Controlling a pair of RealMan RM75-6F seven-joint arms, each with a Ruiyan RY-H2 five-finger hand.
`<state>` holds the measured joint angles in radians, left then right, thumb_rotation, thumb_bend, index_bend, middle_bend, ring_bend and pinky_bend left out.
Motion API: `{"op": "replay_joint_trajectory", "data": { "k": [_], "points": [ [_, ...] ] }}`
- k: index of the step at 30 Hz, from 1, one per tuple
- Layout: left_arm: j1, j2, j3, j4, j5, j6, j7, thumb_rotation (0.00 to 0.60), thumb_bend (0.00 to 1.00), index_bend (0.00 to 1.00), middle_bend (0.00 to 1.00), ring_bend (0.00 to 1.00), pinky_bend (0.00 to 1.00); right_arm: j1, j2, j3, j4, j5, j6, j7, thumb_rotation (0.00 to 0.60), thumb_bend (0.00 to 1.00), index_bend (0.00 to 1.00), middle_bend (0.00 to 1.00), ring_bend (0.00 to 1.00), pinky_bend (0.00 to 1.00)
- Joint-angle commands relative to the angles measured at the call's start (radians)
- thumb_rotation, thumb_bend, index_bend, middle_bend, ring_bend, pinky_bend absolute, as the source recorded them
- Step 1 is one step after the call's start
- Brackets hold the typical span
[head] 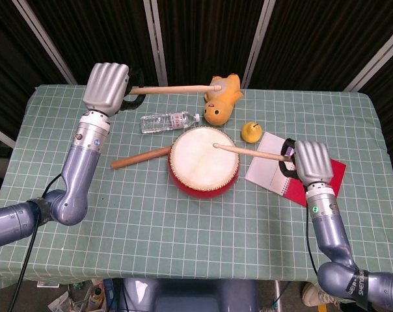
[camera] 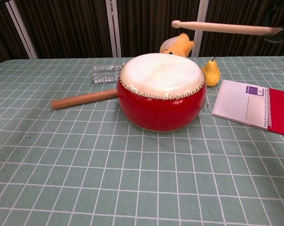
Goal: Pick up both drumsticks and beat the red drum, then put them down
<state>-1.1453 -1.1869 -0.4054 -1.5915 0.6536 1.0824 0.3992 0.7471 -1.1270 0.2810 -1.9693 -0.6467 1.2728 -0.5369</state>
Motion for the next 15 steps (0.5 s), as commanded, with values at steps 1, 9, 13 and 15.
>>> {"op": "replay_joint_trajectory", "data": {
  "k": [1,9,13,15],
  "points": [
    [0.018,0.007,0.014,0.0,0.021,-0.013,-0.013,0.6,0.57,0.79,1.0,1.0,1.0,0.028,-0.086,-0.047,0.076,0.001,0.0,-0.072,0.6,0.73,1.0,1.0,1.0,1.0],
    [0.048,0.023,0.029,0.003,0.062,-0.045,-0.037,0.6,0.57,0.79,1.0,1.0,1.0,0.078,-0.273,-0.221,0.292,0.014,0.092,-0.471,0.6,0.73,1.0,1.0,1.0,1.0],
    [0.054,0.028,0.023,-0.005,0.067,-0.045,-0.042,0.6,0.57,0.79,1.0,1.0,1.0,0.065,-0.269,-0.189,0.284,0.015,0.117,-0.454,0.6,0.73,1.0,1.0,1.0,1.0],
    [0.056,0.029,0.02,-0.015,0.068,-0.042,-0.039,0.6,0.57,0.79,1.0,1.0,1.0,0.057,-0.243,-0.159,0.245,0.001,0.134,-0.423,0.6,0.73,1.0,1.0,1.0,1.0]
  ]
}}
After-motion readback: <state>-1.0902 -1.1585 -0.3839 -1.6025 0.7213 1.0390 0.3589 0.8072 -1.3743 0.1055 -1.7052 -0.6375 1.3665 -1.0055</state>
